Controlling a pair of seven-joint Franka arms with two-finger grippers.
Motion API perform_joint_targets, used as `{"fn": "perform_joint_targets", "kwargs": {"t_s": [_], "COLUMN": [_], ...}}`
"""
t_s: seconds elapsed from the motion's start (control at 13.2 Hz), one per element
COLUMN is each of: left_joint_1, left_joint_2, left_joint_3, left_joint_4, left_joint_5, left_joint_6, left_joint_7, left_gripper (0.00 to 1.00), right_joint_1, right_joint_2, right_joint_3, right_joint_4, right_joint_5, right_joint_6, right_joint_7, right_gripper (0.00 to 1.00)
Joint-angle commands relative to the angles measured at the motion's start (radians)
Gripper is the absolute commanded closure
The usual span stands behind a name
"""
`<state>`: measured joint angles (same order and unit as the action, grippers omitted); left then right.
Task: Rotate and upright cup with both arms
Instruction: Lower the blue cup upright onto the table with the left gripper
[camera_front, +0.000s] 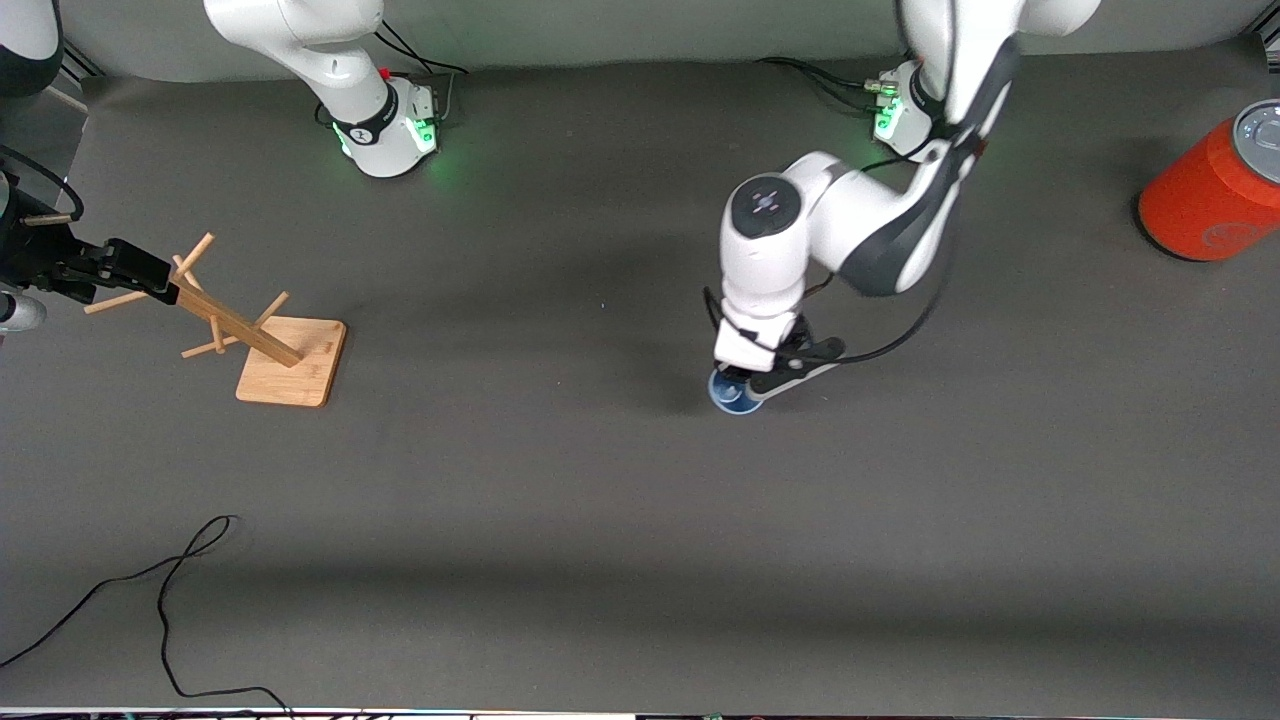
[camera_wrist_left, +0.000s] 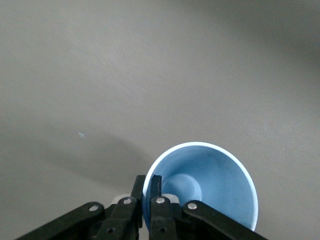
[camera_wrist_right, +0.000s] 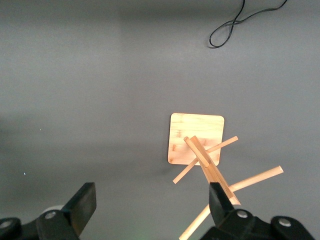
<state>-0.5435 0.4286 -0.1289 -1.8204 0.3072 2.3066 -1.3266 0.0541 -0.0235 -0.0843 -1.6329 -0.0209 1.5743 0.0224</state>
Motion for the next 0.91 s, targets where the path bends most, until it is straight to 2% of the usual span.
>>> {"fn": "perform_joint_targets", "kwargs": {"t_s": [0.0,0.23,0.38,0.45,0.53,0.61,0.68,0.83], "left_joint_1": [-0.033,-0.047,-0.052,-0.050,-0.053,-0.058,-0.055,-0.046], "left_joint_2": [0.044,0.093,0.102,0.099,0.095,0.087,0.066,0.012], "left_joint_3": [0.011,0.011,0.011,0.011,0.011,0.009,0.009,0.006], "left_joint_4": [0.015,0.013,0.016,0.016,0.015,0.019,0.033,0.085], "left_joint_5": [0.050,0.159,0.170,0.171,0.176,0.190,0.190,0.147], "left_joint_6": [0.031,0.071,0.071,0.070,0.065,0.050,0.042,-0.100], "left_joint_7": [-0.100,-0.238,-0.240,-0.234,-0.226,-0.224,-0.220,-0.115], "left_gripper": [1.00,1.00,1.00,0.68,0.15,0.00,0.00,0.00], "right_joint_1": [0.000,-0.002,-0.002,-0.002,-0.002,0.000,0.000,-0.002], "right_joint_2": [0.004,0.007,0.007,0.007,0.007,0.010,0.014,0.014], "right_joint_3": [0.000,0.000,-0.002,0.001,0.001,0.004,0.004,0.003], "right_joint_4": [0.010,0.012,0.012,0.012,0.010,0.011,0.010,0.012], "right_joint_5": [0.018,0.019,0.019,0.019,0.019,0.018,0.018,0.018], "right_joint_6": [-0.008,0.003,0.004,0.004,0.004,0.006,0.004,0.004], "right_joint_7": [0.008,0.010,0.008,0.007,0.007,0.005,0.005,0.004], "right_gripper": [0.00,0.00,0.00,0.00,0.00,0.00,0.00,0.00]}}
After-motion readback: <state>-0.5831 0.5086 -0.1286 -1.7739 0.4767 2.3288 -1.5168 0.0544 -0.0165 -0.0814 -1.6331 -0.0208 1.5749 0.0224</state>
